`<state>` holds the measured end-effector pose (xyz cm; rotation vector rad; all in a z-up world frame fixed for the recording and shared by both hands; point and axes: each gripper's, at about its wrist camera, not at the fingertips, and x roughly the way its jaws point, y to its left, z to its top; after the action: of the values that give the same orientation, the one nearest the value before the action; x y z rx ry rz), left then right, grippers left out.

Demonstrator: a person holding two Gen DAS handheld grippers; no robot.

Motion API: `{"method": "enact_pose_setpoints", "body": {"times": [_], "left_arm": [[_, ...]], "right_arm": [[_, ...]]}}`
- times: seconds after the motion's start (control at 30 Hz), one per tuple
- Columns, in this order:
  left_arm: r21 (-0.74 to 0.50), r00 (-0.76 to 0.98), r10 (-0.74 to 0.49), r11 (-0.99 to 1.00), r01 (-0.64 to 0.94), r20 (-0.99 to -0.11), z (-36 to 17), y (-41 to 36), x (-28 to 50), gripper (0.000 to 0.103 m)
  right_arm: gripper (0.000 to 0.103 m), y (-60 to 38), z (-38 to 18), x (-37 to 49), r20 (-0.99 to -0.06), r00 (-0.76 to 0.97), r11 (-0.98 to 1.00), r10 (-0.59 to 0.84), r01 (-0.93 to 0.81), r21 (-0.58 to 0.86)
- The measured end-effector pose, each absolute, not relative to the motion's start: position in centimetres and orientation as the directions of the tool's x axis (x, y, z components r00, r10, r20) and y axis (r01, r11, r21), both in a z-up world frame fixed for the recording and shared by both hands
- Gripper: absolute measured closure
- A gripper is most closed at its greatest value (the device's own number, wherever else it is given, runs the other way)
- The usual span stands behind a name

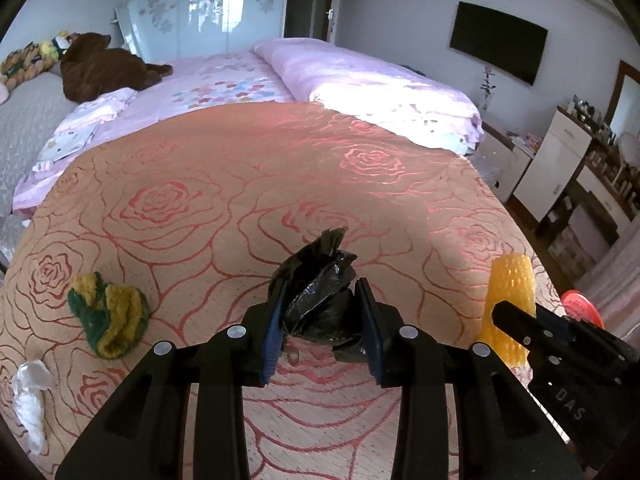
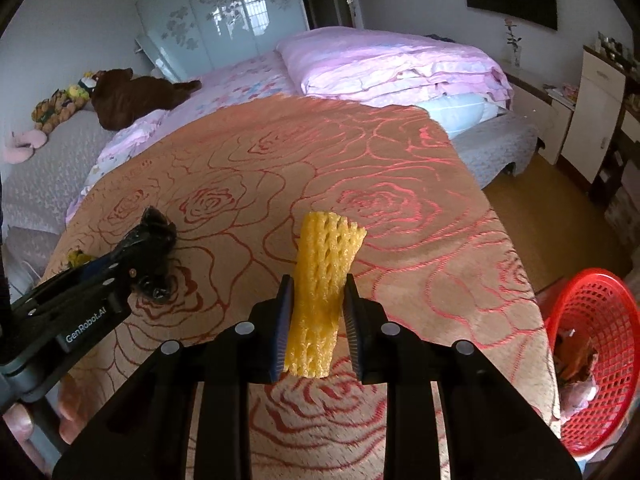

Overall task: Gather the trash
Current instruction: 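Carry the black bag and yellow foam net with both grippers over the red basket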

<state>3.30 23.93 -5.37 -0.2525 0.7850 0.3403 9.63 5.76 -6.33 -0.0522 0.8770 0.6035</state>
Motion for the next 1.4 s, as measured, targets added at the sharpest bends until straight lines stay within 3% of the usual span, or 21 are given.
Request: {"method": "enact_pose_setpoints", "body": {"times": [0.5,1.4], "left_arm": [[-0.097,0.694,0.163,0.942,-0.32,-0.702,-3.9,20.4,3.3,0.071],[-0.058,0.709,0.018,0.995,-0.082,-0.705,-3.3,9.6,7.2,0.07]], "right_arm": [[0.079,1.4,-4.1,9.2,-0.688,0.543,0.854,0.481,-0.468,0.228],[0.079,-10.3,-2.7,10.2,-0.674,0.656,0.938,0.339,-0.285,0.195]]}}
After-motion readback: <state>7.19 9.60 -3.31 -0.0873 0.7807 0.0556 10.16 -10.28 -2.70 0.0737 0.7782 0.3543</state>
